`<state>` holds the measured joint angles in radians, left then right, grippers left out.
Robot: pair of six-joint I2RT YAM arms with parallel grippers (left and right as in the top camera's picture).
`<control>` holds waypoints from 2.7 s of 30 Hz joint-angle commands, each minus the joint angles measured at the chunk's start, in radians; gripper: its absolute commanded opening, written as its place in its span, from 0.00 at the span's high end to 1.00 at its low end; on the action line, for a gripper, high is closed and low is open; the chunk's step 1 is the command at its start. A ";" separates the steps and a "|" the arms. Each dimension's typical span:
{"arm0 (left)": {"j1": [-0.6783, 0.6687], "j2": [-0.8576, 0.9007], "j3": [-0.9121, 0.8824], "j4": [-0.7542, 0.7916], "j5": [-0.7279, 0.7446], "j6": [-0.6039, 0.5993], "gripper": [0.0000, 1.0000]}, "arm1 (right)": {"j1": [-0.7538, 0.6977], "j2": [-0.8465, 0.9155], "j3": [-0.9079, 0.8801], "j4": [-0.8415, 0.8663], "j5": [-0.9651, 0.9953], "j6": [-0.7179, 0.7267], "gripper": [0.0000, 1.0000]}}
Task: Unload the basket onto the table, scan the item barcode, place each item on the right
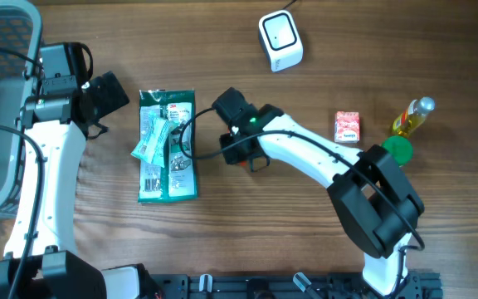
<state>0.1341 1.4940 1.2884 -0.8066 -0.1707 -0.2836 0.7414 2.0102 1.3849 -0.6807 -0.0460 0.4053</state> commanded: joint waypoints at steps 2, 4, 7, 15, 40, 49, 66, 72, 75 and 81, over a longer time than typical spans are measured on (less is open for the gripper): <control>0.006 -0.002 0.006 0.003 -0.002 -0.013 0.00 | 0.013 -0.017 0.014 0.000 0.059 -0.011 0.66; 0.006 -0.002 0.006 0.003 -0.002 -0.013 0.00 | 0.013 -0.013 0.014 0.003 0.058 -0.012 0.66; 0.006 -0.002 0.006 0.003 -0.002 -0.013 0.00 | 0.013 -0.002 0.014 0.007 0.058 -0.013 0.66; 0.006 -0.002 0.006 0.003 -0.002 -0.013 0.00 | 0.013 -0.002 0.014 0.053 0.058 -0.013 0.65; 0.006 -0.002 0.006 0.003 -0.002 -0.013 0.00 | 0.013 -0.002 0.014 0.068 0.058 -0.039 0.56; 0.006 -0.002 0.006 0.003 -0.002 -0.013 0.00 | 0.013 -0.002 0.014 0.075 0.052 -0.035 0.56; 0.006 -0.002 0.006 0.003 -0.002 -0.013 0.00 | 0.013 0.001 0.014 0.042 0.081 -0.031 0.62; 0.006 -0.002 0.006 0.003 -0.002 -0.013 0.00 | 0.013 0.046 0.013 0.037 0.132 -0.005 0.62; 0.006 -0.002 0.006 0.003 -0.002 -0.013 0.00 | 0.013 0.077 0.013 0.039 0.121 0.019 0.66; 0.006 -0.002 0.006 0.003 -0.002 -0.013 0.00 | 0.013 0.087 0.014 0.036 0.109 0.042 0.83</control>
<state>0.1341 1.4940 1.2884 -0.8066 -0.1703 -0.2836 0.7559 2.0693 1.3849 -0.6418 0.0574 0.4217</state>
